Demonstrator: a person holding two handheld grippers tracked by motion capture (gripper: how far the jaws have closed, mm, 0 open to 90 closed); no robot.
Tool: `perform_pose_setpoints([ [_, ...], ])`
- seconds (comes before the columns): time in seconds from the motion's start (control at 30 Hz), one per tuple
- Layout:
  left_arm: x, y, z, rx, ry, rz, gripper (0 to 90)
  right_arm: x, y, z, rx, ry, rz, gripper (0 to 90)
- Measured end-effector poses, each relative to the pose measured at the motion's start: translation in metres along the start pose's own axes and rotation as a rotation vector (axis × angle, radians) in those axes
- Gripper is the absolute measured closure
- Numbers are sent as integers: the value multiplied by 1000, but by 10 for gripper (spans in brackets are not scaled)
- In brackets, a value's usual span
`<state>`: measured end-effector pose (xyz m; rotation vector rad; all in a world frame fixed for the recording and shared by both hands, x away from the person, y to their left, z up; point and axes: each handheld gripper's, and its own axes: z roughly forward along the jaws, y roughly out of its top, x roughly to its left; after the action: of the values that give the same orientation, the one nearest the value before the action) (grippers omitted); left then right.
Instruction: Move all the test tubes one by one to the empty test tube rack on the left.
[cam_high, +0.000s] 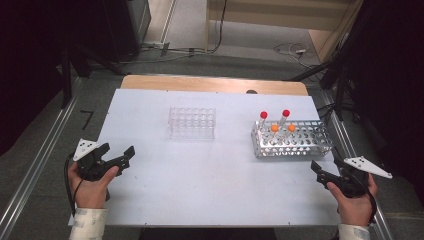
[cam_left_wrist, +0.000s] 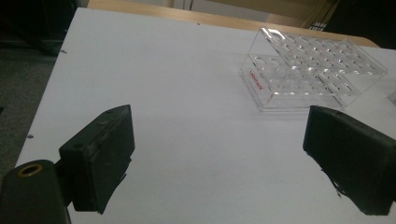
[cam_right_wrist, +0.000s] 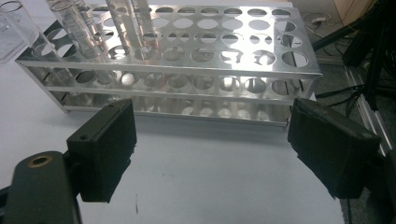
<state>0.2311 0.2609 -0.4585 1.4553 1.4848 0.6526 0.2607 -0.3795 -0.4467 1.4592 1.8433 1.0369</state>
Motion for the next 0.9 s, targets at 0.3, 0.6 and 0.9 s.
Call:
perform_pose_setpoints([
  [0.3,-5,2,0,0,-36,-15,97,6,2,-1,-13,17,-13,143],
  [0.6,-9,3,-1,-9,-35,-11,97,15,3,3,-16,37,-31,150],
  [0.9,-13,2,1,0,-22,11,97,29,6,12,-19,63,-72,161],
])
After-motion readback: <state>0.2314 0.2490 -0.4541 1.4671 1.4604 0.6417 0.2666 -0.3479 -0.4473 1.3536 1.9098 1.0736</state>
